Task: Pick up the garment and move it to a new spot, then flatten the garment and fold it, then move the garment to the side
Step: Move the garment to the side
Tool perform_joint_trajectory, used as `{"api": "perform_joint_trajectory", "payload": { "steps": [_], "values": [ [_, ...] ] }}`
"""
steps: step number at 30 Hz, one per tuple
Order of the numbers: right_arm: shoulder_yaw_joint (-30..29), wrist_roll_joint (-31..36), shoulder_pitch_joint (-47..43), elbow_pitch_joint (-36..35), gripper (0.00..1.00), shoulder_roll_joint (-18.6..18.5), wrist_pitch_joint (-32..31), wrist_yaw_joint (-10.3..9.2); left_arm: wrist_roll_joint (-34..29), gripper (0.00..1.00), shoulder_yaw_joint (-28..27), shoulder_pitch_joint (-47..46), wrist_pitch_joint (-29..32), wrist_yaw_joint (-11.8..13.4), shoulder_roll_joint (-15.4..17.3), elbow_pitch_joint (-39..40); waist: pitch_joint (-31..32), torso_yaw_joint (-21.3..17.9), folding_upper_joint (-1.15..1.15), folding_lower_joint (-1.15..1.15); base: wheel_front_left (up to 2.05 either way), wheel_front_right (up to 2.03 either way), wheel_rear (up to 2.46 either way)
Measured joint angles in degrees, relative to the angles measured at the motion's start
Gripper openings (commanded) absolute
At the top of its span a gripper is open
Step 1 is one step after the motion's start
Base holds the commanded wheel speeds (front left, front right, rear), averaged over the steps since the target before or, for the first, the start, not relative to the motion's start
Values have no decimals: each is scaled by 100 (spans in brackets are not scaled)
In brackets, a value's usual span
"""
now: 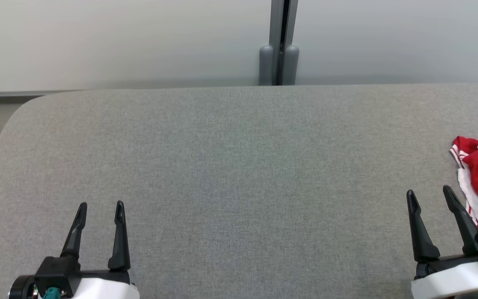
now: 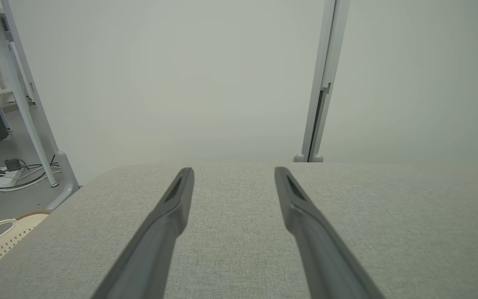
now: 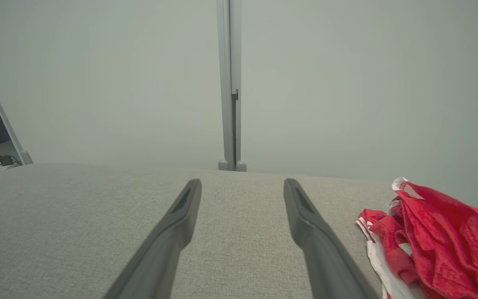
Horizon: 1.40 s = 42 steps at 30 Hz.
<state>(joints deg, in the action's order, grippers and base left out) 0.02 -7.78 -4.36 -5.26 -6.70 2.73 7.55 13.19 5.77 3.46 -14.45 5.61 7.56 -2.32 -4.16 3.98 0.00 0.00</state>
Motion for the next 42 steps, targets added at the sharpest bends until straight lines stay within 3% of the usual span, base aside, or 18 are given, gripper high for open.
{"api": "perform_joint_trajectory", "payload": {
  "steps": [13, 42],
  "values": [
    [-105, -60, -520, -104, 100, 163, -107, -1, -2, 100, 105, 435, 274, 9, 133, 149, 459, -64, 0, 0, 0, 0, 0],
    [-45, -168, -619, -133, 100, 236, -140, 0, 38, 100, 249, 535, 480, 60, 265, 216, 611, -113, 0, 0, 0, 0, 0]
  ]
}}
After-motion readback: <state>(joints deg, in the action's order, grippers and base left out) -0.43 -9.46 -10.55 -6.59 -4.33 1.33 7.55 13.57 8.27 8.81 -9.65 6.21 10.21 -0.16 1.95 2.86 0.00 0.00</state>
